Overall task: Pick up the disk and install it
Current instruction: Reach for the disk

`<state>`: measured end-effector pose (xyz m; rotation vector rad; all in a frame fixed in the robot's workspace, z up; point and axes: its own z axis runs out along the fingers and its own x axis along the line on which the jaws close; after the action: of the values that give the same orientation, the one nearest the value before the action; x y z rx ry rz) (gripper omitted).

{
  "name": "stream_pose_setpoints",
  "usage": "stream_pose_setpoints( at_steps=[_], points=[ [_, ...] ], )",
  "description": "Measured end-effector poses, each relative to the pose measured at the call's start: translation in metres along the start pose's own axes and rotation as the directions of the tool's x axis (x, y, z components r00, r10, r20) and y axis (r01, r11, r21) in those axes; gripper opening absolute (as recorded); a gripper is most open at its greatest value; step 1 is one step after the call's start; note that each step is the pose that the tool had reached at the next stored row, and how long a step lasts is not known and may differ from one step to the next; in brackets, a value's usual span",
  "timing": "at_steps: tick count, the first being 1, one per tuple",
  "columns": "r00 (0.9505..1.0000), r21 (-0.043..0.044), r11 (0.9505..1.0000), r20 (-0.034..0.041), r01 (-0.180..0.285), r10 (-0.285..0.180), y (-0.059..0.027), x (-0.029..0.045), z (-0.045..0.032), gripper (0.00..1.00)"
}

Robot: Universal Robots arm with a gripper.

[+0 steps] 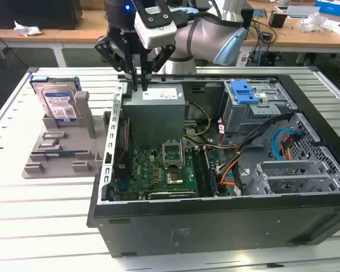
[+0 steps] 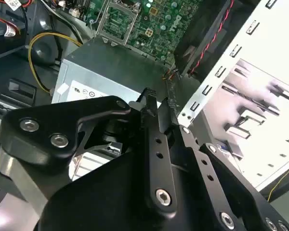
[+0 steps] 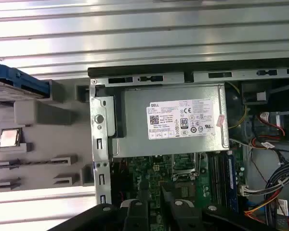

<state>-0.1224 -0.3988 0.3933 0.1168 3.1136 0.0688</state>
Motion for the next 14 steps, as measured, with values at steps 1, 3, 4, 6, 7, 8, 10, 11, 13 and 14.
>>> stream_pose_setpoints(
  at_steps=[1,3,4,6,7,8,10,11,13,14],
  points=[
    [1.0,0.0001,1.0,0.0,0.0,0.0,-0.0004,0.0044,-0.0002,0.24],
    [1.0,-0.0001,1.0,0.0003,0.0,0.0,-0.0019,0.0251,-0.0006,0.24],
    [1.0,0.0,1.0,0.0003,0.0,0.0,-0.0024,0.0317,-0.0008,0.24],
    [1.0,0.0,1.0,0.0004,0.0,0.0,-0.003,0.0394,-0.001,0.24],
    [1.0,0.0,1.0,0.0004,0.0,0.0,-0.0033,0.0434,-0.0011,0.24],
    [1.0,0.0,1.0,0.0003,0.0,0.0,-0.0035,0.0467,-0.0012,0.24],
    [1.0,-0.0001,1.0,0.0004,0.0,0.0,-0.0041,0.0543,-0.0013,0.24],
    [1.0,0.0,1.0,0.0003,0.0,0.0,-0.0041,0.0572,-0.0013,0.24],
    [1.0,0.0,1.0,0.0004,0.0,0.0,-0.0033,0.0663,-0.0013,0.24],
    [1.0,0.0,1.0,0.0005,0.0,0.0,-0.0032,0.071,-0.0013,0.16]
  ],
)
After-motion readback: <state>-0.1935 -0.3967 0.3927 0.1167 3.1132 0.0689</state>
